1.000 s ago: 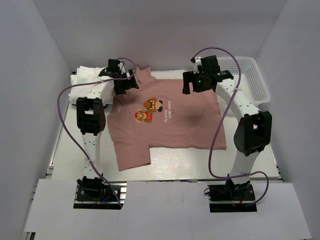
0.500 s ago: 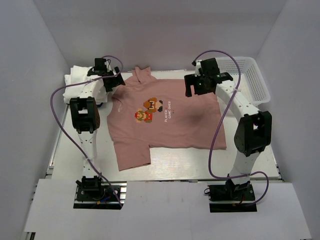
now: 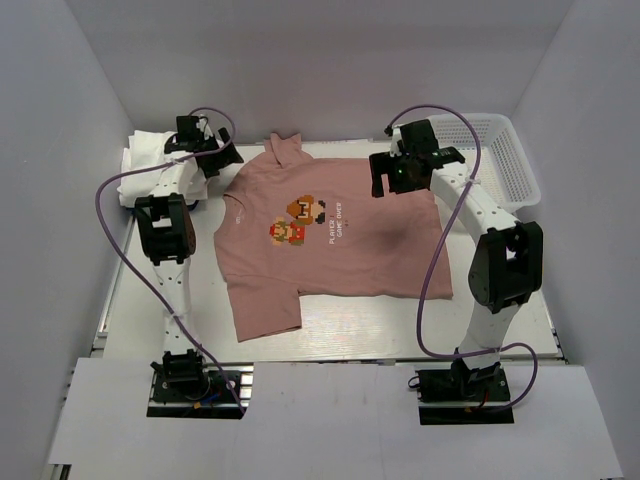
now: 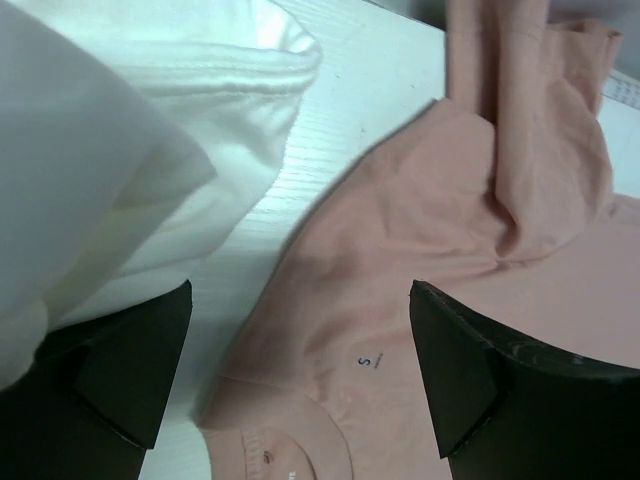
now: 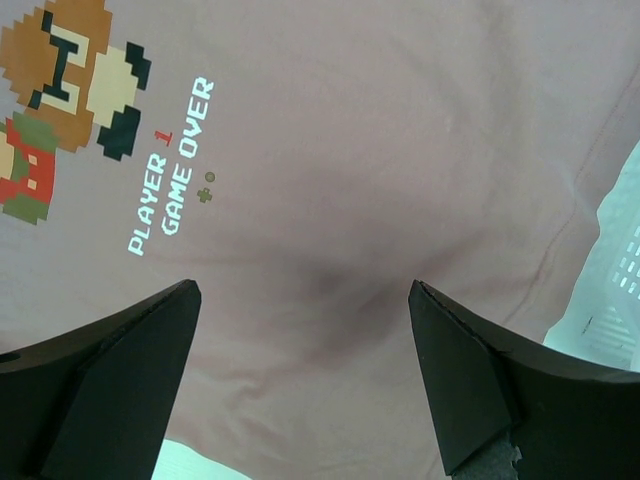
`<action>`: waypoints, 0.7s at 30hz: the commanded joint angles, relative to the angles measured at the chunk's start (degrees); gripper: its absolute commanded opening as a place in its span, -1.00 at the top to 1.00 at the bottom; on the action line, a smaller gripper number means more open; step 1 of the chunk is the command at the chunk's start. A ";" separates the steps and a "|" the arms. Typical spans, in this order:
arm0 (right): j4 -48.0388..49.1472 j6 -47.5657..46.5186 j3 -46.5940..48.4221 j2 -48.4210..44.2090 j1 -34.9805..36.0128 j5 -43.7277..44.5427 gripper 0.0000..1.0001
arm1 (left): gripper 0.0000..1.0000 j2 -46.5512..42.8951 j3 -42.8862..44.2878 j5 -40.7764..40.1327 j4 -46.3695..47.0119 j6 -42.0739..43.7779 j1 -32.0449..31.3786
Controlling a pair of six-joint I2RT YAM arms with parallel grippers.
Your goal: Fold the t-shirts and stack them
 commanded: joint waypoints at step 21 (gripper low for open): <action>10.57 13.97 -33.23 -22.71 0.11 1.98 -0.81 | -0.99 -44.41 -52.09 6.72 3.62 -6.74 -15.52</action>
